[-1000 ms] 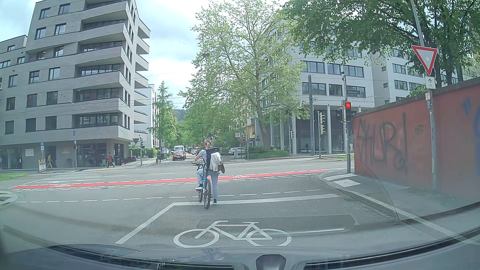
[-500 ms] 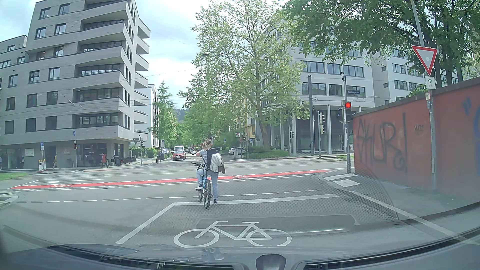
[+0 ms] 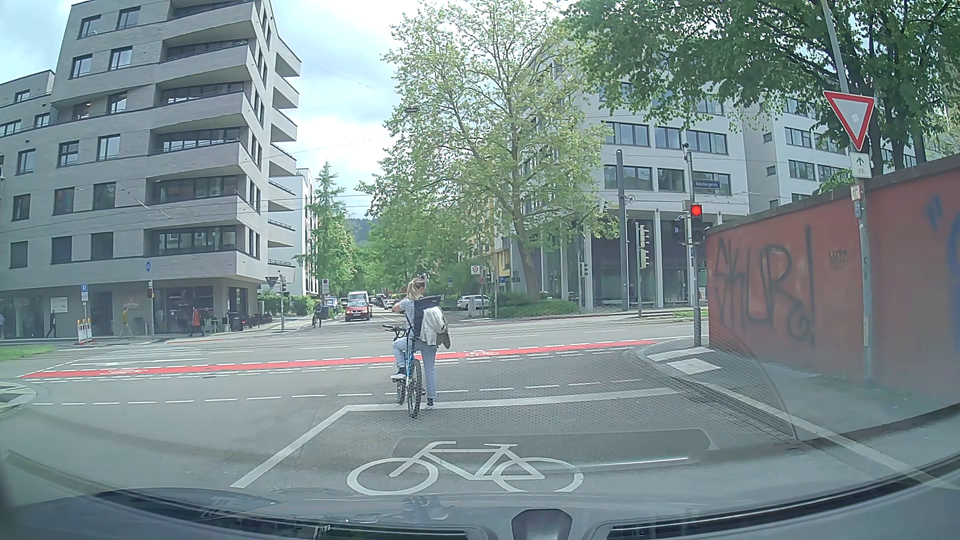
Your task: Follow the waypoints while adhering to traffic rules and regulations
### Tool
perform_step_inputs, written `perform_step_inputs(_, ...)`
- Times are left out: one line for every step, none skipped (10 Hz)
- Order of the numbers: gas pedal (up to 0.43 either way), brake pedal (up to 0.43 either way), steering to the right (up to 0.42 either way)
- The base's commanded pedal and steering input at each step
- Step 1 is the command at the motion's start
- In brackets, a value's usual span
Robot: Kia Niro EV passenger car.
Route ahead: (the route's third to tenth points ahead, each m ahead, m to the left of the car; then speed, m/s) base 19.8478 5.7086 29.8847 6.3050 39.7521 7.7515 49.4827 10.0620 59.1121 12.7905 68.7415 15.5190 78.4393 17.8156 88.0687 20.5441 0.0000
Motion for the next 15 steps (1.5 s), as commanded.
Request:
perform_step_inputs(0.000,0.226,-0.008)
perform_step_inputs(0.000,0.226,-0.008)
perform_step_inputs(0.000,0.226,-0.008)
perform_step_inputs(0.000,0.226,-0.008)
perform_step_inputs(0.000,0.226,-0.008)
perform_step_inputs(0.000,0.226,-0.008)
perform_step_inputs(0.000,0.226,-0.008)
perform_step_inputs(0.000,0.226,-0.008)
perform_step_inputs(0.000,0.226,-0.008)
perform_step_inputs(0.000,0.226,-0.008)
perform_step_inputs(0.000,0.226,-0.008)
perform_step_inputs(0.000,0.226,-0.008)
perform_step_inputs(0.000,0.226,-0.008)
perform_step_inputs(0.000,0.226,-0.008)
perform_step_inputs(0.000,0.226,-0.008)
